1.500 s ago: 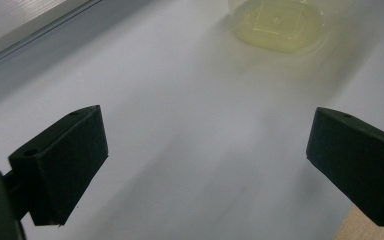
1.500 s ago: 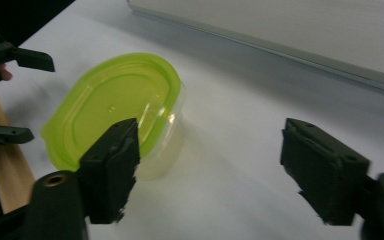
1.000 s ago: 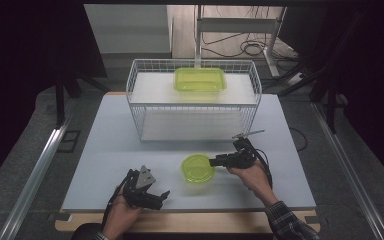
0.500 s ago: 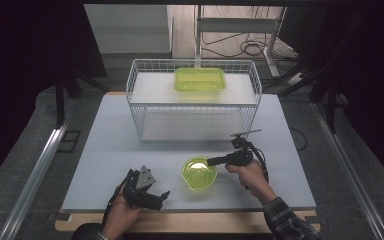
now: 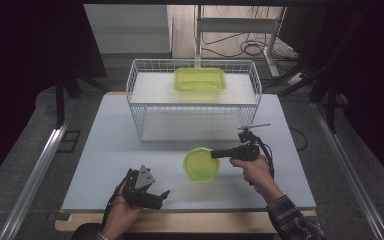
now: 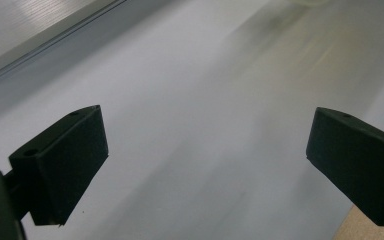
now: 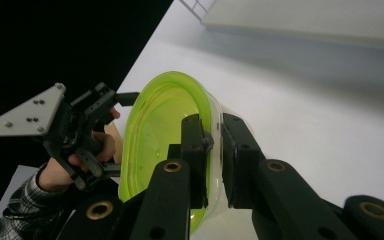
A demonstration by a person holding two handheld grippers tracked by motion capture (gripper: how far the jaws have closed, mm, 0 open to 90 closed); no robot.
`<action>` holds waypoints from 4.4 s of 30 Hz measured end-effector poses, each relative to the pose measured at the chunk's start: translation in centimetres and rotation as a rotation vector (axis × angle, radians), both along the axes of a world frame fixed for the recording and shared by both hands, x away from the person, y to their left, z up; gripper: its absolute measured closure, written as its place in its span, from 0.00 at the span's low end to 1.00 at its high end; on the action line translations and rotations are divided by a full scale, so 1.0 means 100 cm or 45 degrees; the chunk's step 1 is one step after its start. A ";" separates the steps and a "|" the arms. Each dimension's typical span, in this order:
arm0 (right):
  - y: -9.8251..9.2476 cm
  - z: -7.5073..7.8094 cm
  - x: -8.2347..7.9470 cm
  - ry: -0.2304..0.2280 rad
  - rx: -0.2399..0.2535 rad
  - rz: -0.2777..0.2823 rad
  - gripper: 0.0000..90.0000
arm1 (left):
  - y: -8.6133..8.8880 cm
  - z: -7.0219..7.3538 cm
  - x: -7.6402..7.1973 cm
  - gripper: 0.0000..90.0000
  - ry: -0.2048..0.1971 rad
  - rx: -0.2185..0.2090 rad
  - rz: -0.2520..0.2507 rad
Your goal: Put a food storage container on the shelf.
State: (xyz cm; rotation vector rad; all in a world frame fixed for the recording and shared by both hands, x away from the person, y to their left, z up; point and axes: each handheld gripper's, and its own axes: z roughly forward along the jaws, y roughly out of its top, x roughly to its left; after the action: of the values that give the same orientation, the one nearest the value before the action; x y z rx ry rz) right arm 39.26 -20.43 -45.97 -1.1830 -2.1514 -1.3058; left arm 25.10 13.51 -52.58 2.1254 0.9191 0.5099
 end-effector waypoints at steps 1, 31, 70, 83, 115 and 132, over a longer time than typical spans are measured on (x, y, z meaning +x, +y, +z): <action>-0.001 0.002 0.000 -0.006 0.004 -0.004 0.89 | 0.000 0.000 0.000 0.03 0.001 0.000 -0.001; -0.010 0.089 0.016 -0.152 0.132 -0.114 0.89 | 0.002 0.007 -0.003 0.03 -0.037 -0.090 -0.011; 0.010 0.189 0.069 -0.351 0.194 -0.317 0.89 | 0.001 0.005 -0.002 0.03 -0.030 -0.054 -0.018; 0.021 0.194 0.095 -0.365 0.177 -0.413 0.89 | -0.001 0.005 -0.002 0.03 -0.032 -0.023 -0.032; 0.044 0.188 0.105 -0.480 -0.043 -0.546 0.69 | -0.003 0.004 -0.003 0.03 -0.024 -0.020 -0.045; 0.026 0.185 0.089 -0.534 -0.018 -0.417 0.38 | -0.004 0.003 -0.003 0.03 -0.022 -0.015 -0.044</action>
State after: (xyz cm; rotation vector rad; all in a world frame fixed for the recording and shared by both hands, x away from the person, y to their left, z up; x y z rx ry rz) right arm 48.14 -17.86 -27.48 -1.4151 -2.3140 -1.8198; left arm 24.85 13.16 -52.25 2.1196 0.8723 0.5038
